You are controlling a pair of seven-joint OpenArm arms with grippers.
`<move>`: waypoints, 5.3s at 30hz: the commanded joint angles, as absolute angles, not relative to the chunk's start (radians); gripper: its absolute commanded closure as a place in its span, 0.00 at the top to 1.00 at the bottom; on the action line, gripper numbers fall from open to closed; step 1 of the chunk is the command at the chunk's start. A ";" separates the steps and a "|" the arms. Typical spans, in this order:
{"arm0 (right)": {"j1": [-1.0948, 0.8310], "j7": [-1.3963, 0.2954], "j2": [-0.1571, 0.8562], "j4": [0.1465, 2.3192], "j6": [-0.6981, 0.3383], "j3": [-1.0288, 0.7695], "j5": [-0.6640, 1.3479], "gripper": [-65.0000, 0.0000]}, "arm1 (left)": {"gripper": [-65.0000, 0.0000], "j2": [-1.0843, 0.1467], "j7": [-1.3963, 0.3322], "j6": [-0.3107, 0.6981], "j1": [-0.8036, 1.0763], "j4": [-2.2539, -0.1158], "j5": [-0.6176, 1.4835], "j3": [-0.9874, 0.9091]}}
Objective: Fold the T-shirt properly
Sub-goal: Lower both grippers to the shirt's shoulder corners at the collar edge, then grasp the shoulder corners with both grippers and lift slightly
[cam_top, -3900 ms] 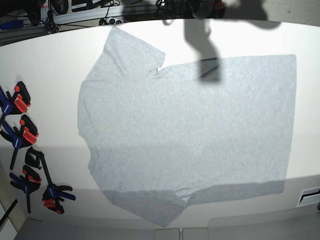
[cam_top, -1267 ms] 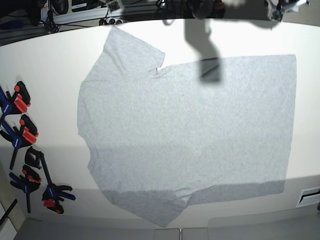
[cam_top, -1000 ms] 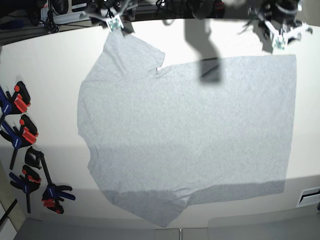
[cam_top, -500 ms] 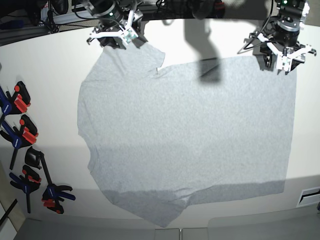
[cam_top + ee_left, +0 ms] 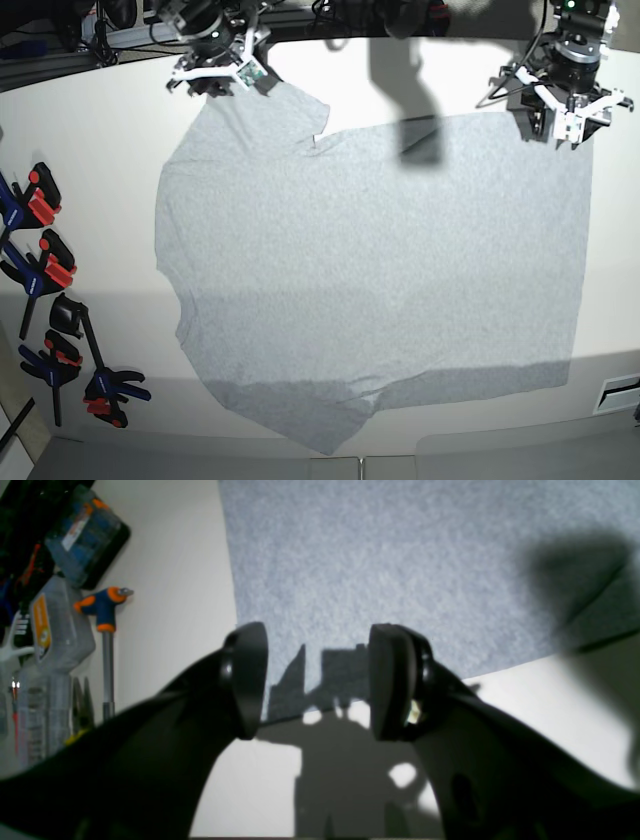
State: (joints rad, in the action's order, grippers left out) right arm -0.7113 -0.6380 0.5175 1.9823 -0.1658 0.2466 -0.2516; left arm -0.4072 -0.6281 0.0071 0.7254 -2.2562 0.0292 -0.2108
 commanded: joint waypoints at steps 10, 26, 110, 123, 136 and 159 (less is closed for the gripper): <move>-0.715 -0.658 0.628 1.983 -0.247 0.243 -0.263 0.38 | 0.47 -0.413 -0.605 0.000 0.728 -2.275 0.028 -0.216; -0.715 -0.625 0.625 1.983 -0.172 0.243 -0.263 0.00 | 0.47 -0.413 -0.515 0.001 0.725 -2.271 0.028 -0.216; -0.373 -0.630 0.560 2.119 -0.044 0.243 -0.194 0.00 | 0.00 -0.790 -0.345 -0.023 0.517 -1.728 -0.457 0.105; -0.324 -0.697 0.526 2.119 -0.045 0.243 -0.175 0.00 | 0.32 -0.790 -0.622 0.071 0.516 -1.728 -0.336 0.105; -0.324 -0.701 0.526 2.119 -0.045 0.243 -0.175 0.00 | 0.32 -0.815 -0.533 0.247 0.510 -1.703 -0.371 0.105; -0.324 -0.730 0.526 2.119 -0.045 0.243 -0.175 0.00 | 0.32 -0.898 -0.547 0.442 0.558 -1.771 -0.108 0.106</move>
